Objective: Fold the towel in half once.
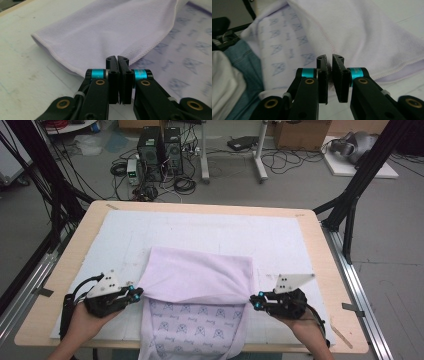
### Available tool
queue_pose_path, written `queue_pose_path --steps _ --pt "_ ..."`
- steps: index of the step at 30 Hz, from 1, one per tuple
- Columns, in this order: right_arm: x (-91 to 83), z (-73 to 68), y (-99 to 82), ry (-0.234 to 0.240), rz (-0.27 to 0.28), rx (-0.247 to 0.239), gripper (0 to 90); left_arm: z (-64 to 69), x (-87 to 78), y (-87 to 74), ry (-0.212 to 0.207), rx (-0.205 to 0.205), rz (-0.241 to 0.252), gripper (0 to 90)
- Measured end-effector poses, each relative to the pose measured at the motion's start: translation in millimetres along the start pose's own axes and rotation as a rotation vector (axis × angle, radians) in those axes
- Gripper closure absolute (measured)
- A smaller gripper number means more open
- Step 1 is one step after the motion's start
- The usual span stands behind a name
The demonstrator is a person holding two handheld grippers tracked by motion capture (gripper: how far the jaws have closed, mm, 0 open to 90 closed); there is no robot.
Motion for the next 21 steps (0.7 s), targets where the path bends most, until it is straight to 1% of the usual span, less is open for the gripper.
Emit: queue_pose_path --steps 1,2,3,5,6,7,8,9,11,12,13,14,15,16,17,18,20,21 --pt "-2.6 -7.1 -0.6 0.039 0.012 0.01 77.9 2.5 -3.0 -1.5 -0.015 -0.001 0.002 87.2" --pt "-4.0 -9.7 -0.7 0.055 0.019 0.012 73.2 5.1 -5.9 -2.3 -0.045 -0.003 0.0 86.6" --pt "-6.0 -10.9 -0.3 0.06 0.023 0.019 66.2 6.6 -7.1 -1.4 -0.06 0.004 -0.004 83.1" --pt "-8.7 -4.4 2.4 0.04 0.025 0.025 62.4 4.6 -5.1 4.9 -0.055 0.01 -0.015 70.9" --pt "-9.0 2.3 4.5 0.023 0.025 0.027 60.6 1.7 -1.8 9.6 -0.048 0.009 -0.014 66.1" --pt "-8.1 10.8 6.7 0.0 0.017 0.031 57.7 -3.1 2.4 15.1 -0.03 0.011 -0.013 62.5" --pt "-5.5 21.7 8.9 -0.038 -0.003 0.027 55.7 -9.1 8.4 20.9 -0.007 0.01 -0.006 60.2" --pt "-2.2 33.4 10.6 -0.07 -0.023 0.03 54.4 -16.5 15.2 26.9 0.022 0.007 -0.004 58.3" --pt "6.1 59.0 13.8 -0.117 -0.023 0.061 49.5 -34.0 32.3 38.5 0.062 -0.013 0.004 57.4" --pt "11.1 71.7 14.4 -0.141 -0.014 0.077 48.5 -43.7 42.0 43.3 0.089 -0.036 -0.005 57.0" --pt "16.8 84.4 13.9 -0.158 -0.015 0.093 47.4 -53.1 51.9 47.5 0.104 -0.059 -0.01 56.5" --pt "23.1 96.2 12.2 -0.174 -0.034 0.113 45.4 -62.5 61.4 50.6 0.135 -0.07 -0.017 55.6" --pt "29.3 107.6 9.4 -0.188 -0.039 0.136 43.9 -72.3 71.2 51.9 0.143 -0.117 -0.013 55.3" --pt "35.1 117.6 5.9 -0.189 -0.046 0.163 42.8 -82.8 80.7 52.1 0.125 -0.171 -0.014 55.5" --pt "41.2 126.1 2.1 -0.196 -0.057 0.179 41.7 -92.8 90.1 51.6 0.149 -0.188 -0.045 56.8" --pt "47.1 132.8 -2.0 -0.191 -0.063 0.193 41.3 -101.8 99.1 50.6 0.184 -0.198 -0.071 56.6" --pt "59.2 142.4 -11.0 -0.178 -0.089 0.214 37.4 -116.2 113.3 49.7 0.198 -0.246 -0.089 52.2" --pt "64.7 145.4 -15.6 -0.161 -0.108 0.225 36.7 -121.1 118.4 49.8 0.215 -0.254 -0.085 49.9"
Point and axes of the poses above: each handheld gripper's, and its own axes: x roughly forward along the jaws, y roughly out of its top, z roughly to its right, the point moved 3 cm from there along x, roughly forward along the jaws, and after that the axes turned 12 degrees about -x, right-handed, at the moved point
